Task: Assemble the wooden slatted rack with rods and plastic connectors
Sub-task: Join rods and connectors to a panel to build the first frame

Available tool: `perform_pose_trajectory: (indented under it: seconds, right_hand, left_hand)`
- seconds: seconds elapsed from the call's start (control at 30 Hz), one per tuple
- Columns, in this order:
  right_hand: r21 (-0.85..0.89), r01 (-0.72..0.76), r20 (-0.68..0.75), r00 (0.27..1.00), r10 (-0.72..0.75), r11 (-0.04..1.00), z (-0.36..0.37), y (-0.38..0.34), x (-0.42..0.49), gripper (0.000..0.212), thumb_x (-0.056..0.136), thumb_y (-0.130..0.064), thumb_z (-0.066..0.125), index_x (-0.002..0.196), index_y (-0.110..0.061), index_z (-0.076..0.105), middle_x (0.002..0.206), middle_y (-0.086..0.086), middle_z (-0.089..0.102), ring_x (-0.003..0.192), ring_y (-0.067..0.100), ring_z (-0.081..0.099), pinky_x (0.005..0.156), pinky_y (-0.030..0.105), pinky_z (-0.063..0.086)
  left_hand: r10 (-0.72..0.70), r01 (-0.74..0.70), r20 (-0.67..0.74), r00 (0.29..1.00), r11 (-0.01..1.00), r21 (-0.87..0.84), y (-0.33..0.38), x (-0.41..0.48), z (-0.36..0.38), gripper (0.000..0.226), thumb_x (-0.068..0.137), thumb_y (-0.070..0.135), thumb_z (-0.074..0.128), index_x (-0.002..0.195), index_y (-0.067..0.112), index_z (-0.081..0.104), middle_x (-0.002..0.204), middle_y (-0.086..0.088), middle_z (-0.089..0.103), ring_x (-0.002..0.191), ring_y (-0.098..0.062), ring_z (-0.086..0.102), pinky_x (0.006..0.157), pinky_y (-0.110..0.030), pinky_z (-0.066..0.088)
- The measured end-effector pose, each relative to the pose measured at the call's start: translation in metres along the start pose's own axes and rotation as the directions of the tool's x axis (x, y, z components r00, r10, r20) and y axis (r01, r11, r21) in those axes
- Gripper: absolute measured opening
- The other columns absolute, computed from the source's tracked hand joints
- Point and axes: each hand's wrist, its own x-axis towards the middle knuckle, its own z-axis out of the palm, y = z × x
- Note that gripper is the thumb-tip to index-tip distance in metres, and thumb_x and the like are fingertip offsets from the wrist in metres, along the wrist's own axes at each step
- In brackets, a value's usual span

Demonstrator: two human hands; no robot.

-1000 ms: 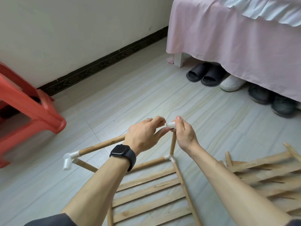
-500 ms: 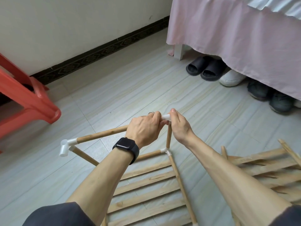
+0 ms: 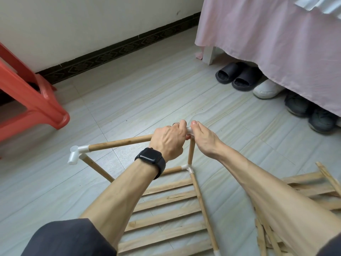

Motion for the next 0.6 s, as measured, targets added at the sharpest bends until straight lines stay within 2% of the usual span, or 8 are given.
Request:
perform_pose_trajectory:
  seconds: [0.1,0.2,0.3,0.4,0.47,0.53,0.6]
  right_hand:
    - [0.0,0.01,-0.04,0.999,-0.01,1.0,0.003,-0.009,-0.007,0.038,0.111,-0.032,0.018,0.103,-0.015,0.052,0.088,-0.017,0.06,0.085,-0.002,0.059,0.081,0.02,0.031]
    - [0.05,0.019,-0.013,1.0,-0.018,0.999,0.005,-0.004,-0.006,0.049,0.109,-0.039,0.015,0.111,-0.016,0.058,0.115,-0.009,0.067,0.103,0.013,0.066,0.092,0.028,0.037]
    - [0.117,0.005,0.026,1.0,-0.008,0.993,0.006,0.001,-0.011,0.071,0.101,-0.052,0.011,0.126,-0.019,0.068,0.135,-0.002,0.066,0.125,0.019,0.058,0.111,0.033,0.037]
    - [0.197,-0.004,0.022,1.0,-0.001,0.98,0.007,0.003,-0.026,0.067,0.106,-0.047,0.009,0.112,-0.025,0.072,0.135,0.008,0.064,0.132,0.024,0.051,0.116,0.035,0.033]
    - [0.237,-0.053,-0.031,0.998,0.062,0.97,0.007,0.013,-0.039,0.052,0.109,-0.043,0.017,0.108,-0.02,0.064,0.134,0.015,0.06,0.128,0.028,0.051,0.113,0.037,0.035]
    - [0.21,-0.134,-0.084,0.984,0.154,0.969,0.002,0.038,-0.055,0.044,0.107,-0.041,0.035,0.131,-0.01,0.056,0.139,0.011,0.055,0.129,0.024,0.051,0.107,0.032,0.038]
    - [0.158,-0.204,-0.185,0.955,0.232,0.966,-0.006,0.079,-0.076,0.047,0.102,-0.042,0.049,0.139,-0.011,0.05,0.141,0.005,0.052,0.128,0.021,0.053,0.105,0.031,0.04]
  left_hand:
    - [-0.01,0.01,-0.005,1.0,1.0,0.004,0.003,-0.001,0.002,0.02,0.096,0.007,0.042,0.115,0.013,0.038,0.107,-0.004,0.059,0.095,-0.029,0.064,0.063,-0.036,0.036]
    - [-0.032,0.032,0.022,0.999,0.999,0.017,0.004,0.001,0.007,0.02,0.095,0.007,0.042,0.113,0.015,0.036,0.112,-0.006,0.059,0.099,-0.03,0.064,0.068,-0.036,0.038]
    - [-0.056,0.055,0.019,0.998,0.998,0.013,0.006,0.002,0.01,0.015,0.1,0.016,0.043,0.103,0.019,0.028,0.11,-0.006,0.06,0.094,-0.029,0.063,0.069,-0.036,0.037]
    - [-0.072,0.072,-0.01,0.997,0.997,-0.007,0.008,-0.002,0.013,0.008,0.105,0.024,0.035,0.102,0.019,0.029,0.107,-0.007,0.06,0.089,-0.03,0.061,0.069,-0.037,0.037]
    - [-0.098,0.098,-0.042,0.994,0.995,-0.015,0.01,-0.007,0.013,0.011,0.105,0.027,0.031,0.107,0.017,0.035,0.106,-0.008,0.059,0.091,-0.032,0.06,0.072,-0.039,0.036]
    - [-0.129,0.129,-0.052,0.99,0.992,-0.015,0.014,-0.012,0.013,0.018,0.106,0.03,0.029,0.113,0.016,0.039,0.108,-0.007,0.056,0.095,-0.031,0.058,0.076,-0.039,0.036]
    - [-0.159,0.159,-0.064,0.985,0.987,-0.005,0.018,-0.016,0.014,0.02,0.105,0.031,0.031,0.116,0.017,0.041,0.11,-0.007,0.054,0.097,-0.03,0.056,0.079,-0.039,0.036]
